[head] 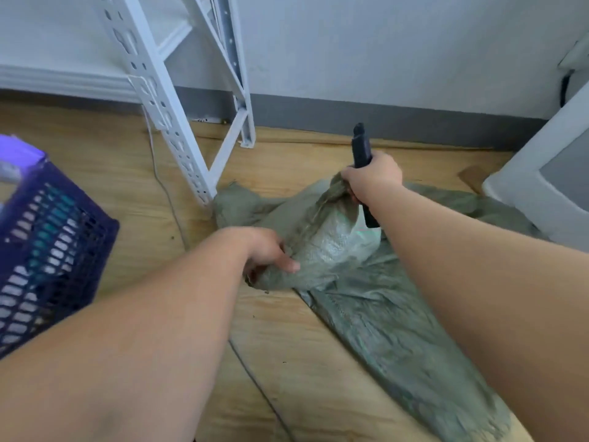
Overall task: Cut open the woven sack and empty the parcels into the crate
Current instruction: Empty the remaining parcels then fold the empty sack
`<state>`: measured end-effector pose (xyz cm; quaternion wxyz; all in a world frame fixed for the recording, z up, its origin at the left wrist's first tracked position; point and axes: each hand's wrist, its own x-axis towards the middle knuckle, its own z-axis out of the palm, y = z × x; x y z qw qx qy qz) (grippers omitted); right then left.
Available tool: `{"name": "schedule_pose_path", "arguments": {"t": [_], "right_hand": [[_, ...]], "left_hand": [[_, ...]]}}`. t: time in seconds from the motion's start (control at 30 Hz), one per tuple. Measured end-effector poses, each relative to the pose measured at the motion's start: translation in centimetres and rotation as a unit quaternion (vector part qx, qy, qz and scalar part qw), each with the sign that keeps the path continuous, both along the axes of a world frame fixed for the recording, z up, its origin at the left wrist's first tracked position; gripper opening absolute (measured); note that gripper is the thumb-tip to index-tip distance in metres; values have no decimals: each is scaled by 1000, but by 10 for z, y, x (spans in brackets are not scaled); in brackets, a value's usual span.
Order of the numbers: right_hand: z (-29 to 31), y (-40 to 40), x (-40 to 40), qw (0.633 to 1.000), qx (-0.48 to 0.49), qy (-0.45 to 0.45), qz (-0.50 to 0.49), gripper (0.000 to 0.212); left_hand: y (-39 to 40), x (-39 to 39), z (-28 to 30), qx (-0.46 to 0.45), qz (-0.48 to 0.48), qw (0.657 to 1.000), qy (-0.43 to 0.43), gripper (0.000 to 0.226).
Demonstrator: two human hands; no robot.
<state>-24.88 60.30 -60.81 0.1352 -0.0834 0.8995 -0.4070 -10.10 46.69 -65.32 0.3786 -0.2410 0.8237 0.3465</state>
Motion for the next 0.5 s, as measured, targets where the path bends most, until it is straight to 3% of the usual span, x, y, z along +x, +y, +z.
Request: {"name": "schedule_pose_path", "arguments": {"t": [0.07, 0.13, 0.2, 0.27, 0.33, 0.4, 0.43, 0.5], "right_hand": [[-21, -7, 16, 997, 57, 15, 48, 13], [-36, -9, 24, 989, 116, 30, 84, 14], [-44, -10, 29, 976, 183, 26, 111, 16], [-51, -13, 32, 959, 253, 2, 128, 17], [-55, -14, 35, 942, 308, -29, 131, 22], [-57, -13, 36, 930, 339, -50, 129, 25], [-59, -13, 36, 928, 346, -53, 130, 26], [-62, -14, 37, 928, 343, -41, 141, 26]], "left_hand": [[-7, 17, -14, 104, 147, 982, 48, 44], [-23, 27, -27, 116, 321, 928, 152, 37], [-45, 30, -40, -41, 412, 886, 210, 26], [-59, 34, -56, -147, 462, 858, 168, 35], [-61, 36, -72, -95, 543, 826, 117, 66], [-56, 37, -88, 1, 608, 789, 90, 78], [-54, 37, -96, 73, 631, 767, 87, 75], [-51, 35, -104, 196, 644, 731, 109, 47]]}}
